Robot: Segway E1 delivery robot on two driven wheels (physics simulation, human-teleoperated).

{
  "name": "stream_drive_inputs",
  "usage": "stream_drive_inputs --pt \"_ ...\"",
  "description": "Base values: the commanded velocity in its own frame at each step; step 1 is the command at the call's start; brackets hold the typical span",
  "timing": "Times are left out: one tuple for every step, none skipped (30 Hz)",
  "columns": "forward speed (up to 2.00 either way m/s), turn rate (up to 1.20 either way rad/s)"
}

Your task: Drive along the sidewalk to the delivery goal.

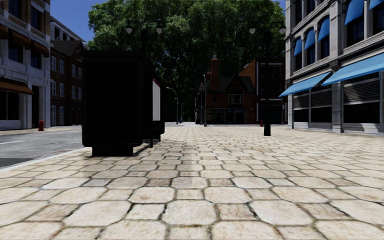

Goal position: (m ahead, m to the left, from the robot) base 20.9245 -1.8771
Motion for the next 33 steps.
stream_drive_inputs --pt "2.0 0.0" --pt "2.0 0.0" --pt "2.0 0.0" --pt "2.0 0.0" --pt "2.0 0.0" --pt "2.0 0.0" --pt "2.0 0.0" --pt "2.0 0.0" --pt "2.0 0.0" --pt "2.0 0.0" --pt "2.0 0.0" --pt "2.0 0.0" --pt "2.0 0.0" --pt "2.0 0.0" --pt "2.0 0.0" --pt "2.0 0.0" --pt "2.0 0.0" --pt "2.0 0.0" --pt "2.0 0.0" --pt "2.0 0.0" --pt "2.0 0.0" --pt "2.0 0.0" --pt "2.0 0.0" --pt "2.0 0.0" --pt "2.0 0.0" --pt "2.0 0.0" --pt "2.0 0.0" --pt "2.0 0.0" --pt "2.0 0.0" --pt "2.0 0.0" --pt "2.0 0.0" --pt "2.0 0.0" --pt "2.0 0.0"
